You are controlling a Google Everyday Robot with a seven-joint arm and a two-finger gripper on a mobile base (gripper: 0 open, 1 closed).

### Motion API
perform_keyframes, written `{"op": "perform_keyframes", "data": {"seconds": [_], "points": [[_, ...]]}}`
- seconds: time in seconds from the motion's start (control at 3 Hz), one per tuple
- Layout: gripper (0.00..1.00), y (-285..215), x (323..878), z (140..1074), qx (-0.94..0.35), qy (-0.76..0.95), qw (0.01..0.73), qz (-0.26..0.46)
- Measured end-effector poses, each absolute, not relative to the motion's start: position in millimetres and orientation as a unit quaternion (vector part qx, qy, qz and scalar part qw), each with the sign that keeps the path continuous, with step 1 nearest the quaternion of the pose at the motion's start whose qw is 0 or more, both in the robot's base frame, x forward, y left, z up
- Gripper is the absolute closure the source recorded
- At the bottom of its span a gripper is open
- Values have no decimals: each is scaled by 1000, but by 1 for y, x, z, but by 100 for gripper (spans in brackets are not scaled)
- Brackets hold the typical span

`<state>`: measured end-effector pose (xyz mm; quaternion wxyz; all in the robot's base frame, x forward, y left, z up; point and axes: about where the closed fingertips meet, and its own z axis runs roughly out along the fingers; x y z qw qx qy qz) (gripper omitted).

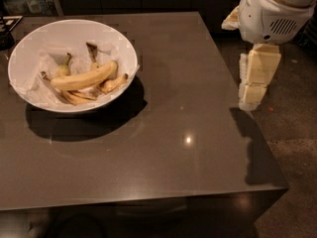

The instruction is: Pick banana from white bowl

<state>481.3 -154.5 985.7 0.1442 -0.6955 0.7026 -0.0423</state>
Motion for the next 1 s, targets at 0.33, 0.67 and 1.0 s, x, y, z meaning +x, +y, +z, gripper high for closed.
{"op": "perform_keyframes", "data": {"seconds": [0.33, 0.67, 1.0], "points": [[0, -134, 506, 991, -713, 682, 157, -49], [0, -95, 541, 1011, -744, 639, 188, -55], [0, -95, 542, 1011, -744, 639, 189, -56]]}}
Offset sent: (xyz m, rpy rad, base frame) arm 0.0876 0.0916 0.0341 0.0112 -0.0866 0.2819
